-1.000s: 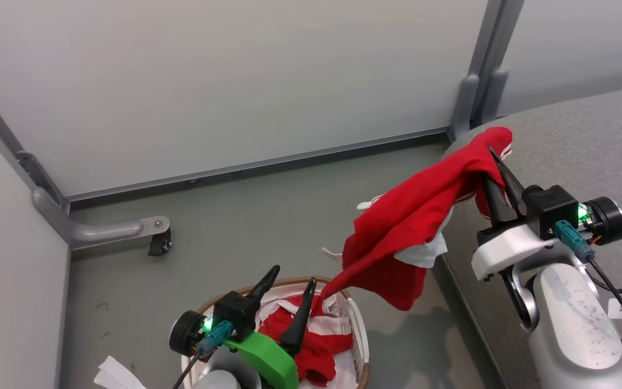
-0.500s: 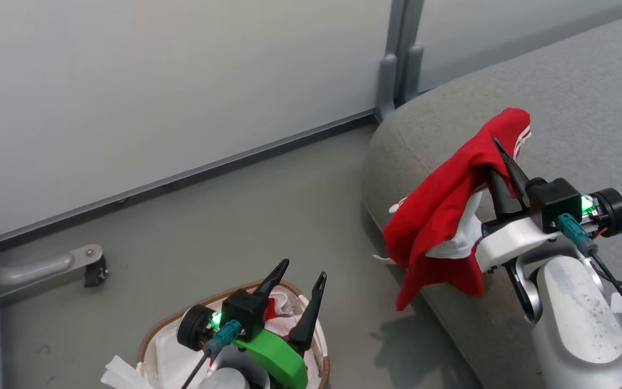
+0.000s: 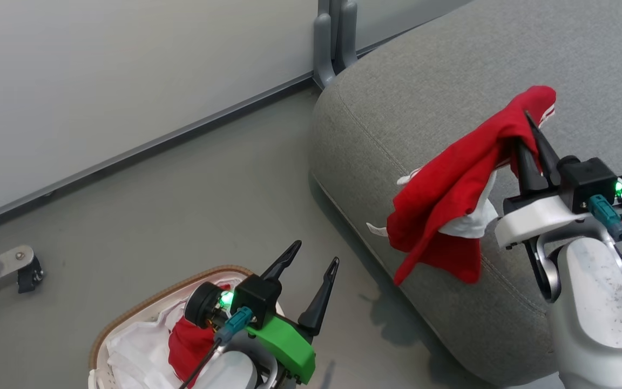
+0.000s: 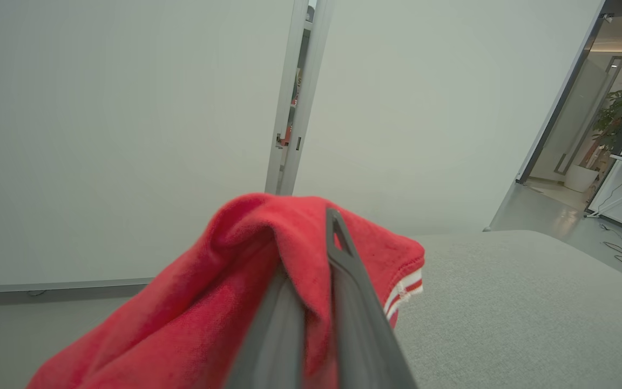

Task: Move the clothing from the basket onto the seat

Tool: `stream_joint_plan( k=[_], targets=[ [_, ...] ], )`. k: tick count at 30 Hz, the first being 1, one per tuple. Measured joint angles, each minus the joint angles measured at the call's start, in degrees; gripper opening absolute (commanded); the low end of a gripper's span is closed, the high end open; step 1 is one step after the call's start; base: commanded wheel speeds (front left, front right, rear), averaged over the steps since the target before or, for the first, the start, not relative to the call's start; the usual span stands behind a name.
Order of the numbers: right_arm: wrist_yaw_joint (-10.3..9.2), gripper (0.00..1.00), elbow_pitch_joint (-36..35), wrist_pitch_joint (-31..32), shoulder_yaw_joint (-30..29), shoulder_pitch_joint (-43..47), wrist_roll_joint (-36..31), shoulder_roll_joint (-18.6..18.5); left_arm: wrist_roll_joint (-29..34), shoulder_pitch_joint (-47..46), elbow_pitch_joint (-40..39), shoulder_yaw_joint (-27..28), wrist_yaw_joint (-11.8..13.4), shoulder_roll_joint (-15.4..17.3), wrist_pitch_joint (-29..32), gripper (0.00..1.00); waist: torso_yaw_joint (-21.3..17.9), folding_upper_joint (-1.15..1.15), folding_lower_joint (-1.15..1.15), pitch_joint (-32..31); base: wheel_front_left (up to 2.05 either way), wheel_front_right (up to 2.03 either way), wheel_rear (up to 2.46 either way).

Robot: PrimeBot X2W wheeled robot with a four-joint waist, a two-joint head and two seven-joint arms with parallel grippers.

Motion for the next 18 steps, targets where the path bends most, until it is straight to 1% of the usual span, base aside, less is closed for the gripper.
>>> stream_joint_plan(
  k=[5,9,13,18],
  targets=[
    [0.00,0.00,-0.67,0.00,-1.64,-4.18,-1.33,0.02,0.33,-1.48,-0.49,-0.73,0.00,1.01,0.00,1.00,0.13,0.00,0.00,2.92,0.00,0.00,0.00],
    [0.01,0.00,-1.31,0.00,-3.33,-10.34,-4.65,-0.59,0.79,-3.00,-0.66,-0.78,0.00,2.10,0.00,1.00,0.91,0.00,0.00,5.46,0.00,0.00,0.00],
    [0.01,0.00,-1.11,-0.01,-5.25,-18.05,-6.76,-4.68,1.53,-5.21,-0.80,-0.51,0.00,3.41,0.00,1.00,2.22,0.00,0.00,8.59,0.00,0.00,0.00],
    [0.01,0.00,2.97,0.00,-8.39,-27.81,-7.70,-11.28,2.66,-7.37,-1.48,0.03,0.00,4.61,0.00,1.00,4.21,0.00,0.00,12.83,0.00,0.00,0.00]
  ],
)
